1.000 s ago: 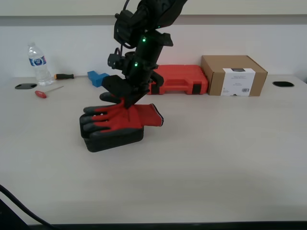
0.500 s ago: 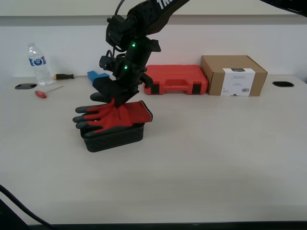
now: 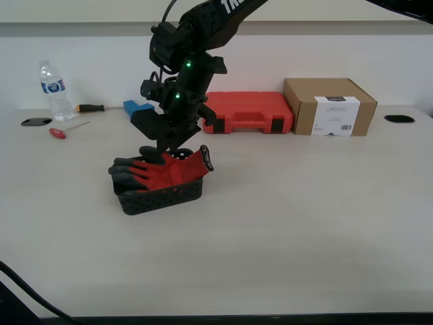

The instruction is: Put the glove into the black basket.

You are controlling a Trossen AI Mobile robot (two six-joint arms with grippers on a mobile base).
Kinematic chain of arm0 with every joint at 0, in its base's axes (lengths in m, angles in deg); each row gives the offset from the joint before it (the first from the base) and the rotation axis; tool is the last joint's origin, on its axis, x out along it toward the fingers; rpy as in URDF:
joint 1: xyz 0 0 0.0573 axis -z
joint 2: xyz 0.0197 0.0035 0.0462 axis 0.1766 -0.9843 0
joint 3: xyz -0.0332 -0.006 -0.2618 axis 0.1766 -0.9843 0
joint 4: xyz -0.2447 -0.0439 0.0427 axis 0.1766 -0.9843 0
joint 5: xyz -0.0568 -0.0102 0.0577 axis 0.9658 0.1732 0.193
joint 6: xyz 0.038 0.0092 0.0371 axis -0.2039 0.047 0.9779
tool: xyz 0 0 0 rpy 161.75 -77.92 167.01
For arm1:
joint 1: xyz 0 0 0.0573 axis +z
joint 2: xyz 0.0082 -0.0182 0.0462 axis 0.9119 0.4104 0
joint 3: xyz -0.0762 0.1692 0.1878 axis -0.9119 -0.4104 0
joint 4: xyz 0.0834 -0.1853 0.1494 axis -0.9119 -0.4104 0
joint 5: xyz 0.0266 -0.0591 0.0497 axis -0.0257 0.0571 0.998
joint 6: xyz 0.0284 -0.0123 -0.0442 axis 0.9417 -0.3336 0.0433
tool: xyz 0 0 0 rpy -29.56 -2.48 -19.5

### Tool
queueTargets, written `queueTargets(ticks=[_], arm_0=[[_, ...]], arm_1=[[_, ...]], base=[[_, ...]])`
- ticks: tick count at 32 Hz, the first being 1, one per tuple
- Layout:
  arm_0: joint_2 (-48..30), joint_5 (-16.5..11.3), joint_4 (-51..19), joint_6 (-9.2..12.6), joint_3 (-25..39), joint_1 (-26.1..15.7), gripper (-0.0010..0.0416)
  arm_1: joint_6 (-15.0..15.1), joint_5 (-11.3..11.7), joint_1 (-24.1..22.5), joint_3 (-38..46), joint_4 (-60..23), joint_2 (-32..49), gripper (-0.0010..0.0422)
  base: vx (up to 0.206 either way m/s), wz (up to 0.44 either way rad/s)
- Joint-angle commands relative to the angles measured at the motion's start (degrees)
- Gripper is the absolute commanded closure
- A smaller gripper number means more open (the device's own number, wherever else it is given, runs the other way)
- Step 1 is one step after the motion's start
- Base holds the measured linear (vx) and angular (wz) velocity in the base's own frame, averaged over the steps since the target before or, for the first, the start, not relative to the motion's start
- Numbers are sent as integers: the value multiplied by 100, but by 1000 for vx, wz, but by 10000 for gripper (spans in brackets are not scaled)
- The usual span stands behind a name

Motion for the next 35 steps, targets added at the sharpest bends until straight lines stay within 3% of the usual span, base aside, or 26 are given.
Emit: queueTargets(ticks=[1,14,18,35], arm_0=[[-2,-4,-2,-31,0,-4,264],[551,-83,-11,-35,0,122,264],[782,2,-46,-131,0,227,263],[782,2,101,-125,0,227,264]], arm_1=[[4,2,2,4,31,0,412],[4,2,2,7,31,0,412],[4,2,2,4,26,0,412],[4,2,2,4,31,0,412]], base=[[0,0],[0,0],[0,0],[0,0]])
